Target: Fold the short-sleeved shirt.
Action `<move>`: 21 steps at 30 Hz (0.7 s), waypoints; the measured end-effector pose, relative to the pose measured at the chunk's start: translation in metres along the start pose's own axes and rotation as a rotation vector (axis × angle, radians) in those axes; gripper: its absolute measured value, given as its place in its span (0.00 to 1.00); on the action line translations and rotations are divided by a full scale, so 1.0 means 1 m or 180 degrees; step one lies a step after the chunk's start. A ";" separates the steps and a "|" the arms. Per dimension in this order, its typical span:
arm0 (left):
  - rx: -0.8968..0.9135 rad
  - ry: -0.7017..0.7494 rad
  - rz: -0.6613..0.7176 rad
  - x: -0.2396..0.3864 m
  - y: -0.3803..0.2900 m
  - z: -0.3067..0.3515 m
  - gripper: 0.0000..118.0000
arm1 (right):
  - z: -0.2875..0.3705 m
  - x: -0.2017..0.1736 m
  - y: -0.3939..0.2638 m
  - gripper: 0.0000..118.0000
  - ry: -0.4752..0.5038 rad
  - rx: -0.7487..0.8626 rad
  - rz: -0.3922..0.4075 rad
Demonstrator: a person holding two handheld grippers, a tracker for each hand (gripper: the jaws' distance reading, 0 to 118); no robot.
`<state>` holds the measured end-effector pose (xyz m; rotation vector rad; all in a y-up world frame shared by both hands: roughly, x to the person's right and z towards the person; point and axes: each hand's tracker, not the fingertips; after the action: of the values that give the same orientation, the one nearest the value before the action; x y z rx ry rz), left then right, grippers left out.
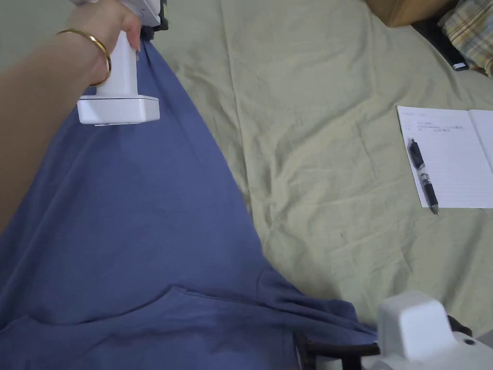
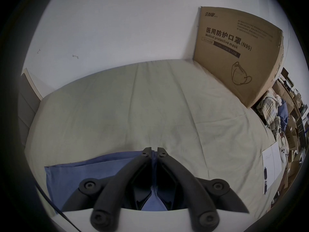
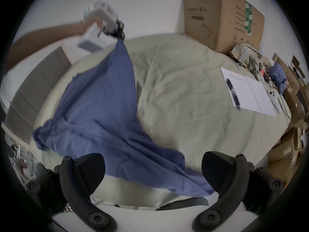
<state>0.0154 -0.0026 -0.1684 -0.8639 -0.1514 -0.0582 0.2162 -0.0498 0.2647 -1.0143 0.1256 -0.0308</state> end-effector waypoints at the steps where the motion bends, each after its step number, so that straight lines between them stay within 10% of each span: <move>1: 0.0016 0.0009 0.0005 0.000 0.000 0.005 0.00 | -0.006 -0.003 0.000 0.96 -0.0068 -0.0060 0.0091; 9: 0.0012 0.0019 0.0013 0.004 -0.014 0.032 0.00 | -0.056 -0.007 0.004 0.54 0.0028 -0.0572 0.0289; 12: -0.0021 0.0025 0.0027 0.003 -0.019 0.034 0.00 | -0.059 -0.004 0.003 0.03 0.0060 -0.0587 0.0181; 21: 0.0263 0.0145 0.0252 -0.021 -0.012 0.076 0.00 | 0.035 0.013 0.010 0.02 0.0587 0.0168 -0.0043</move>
<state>-0.0155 0.0474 -0.1137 -0.7848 -0.0764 0.0025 0.2328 -0.0156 0.2733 -0.9585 0.2849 -0.1397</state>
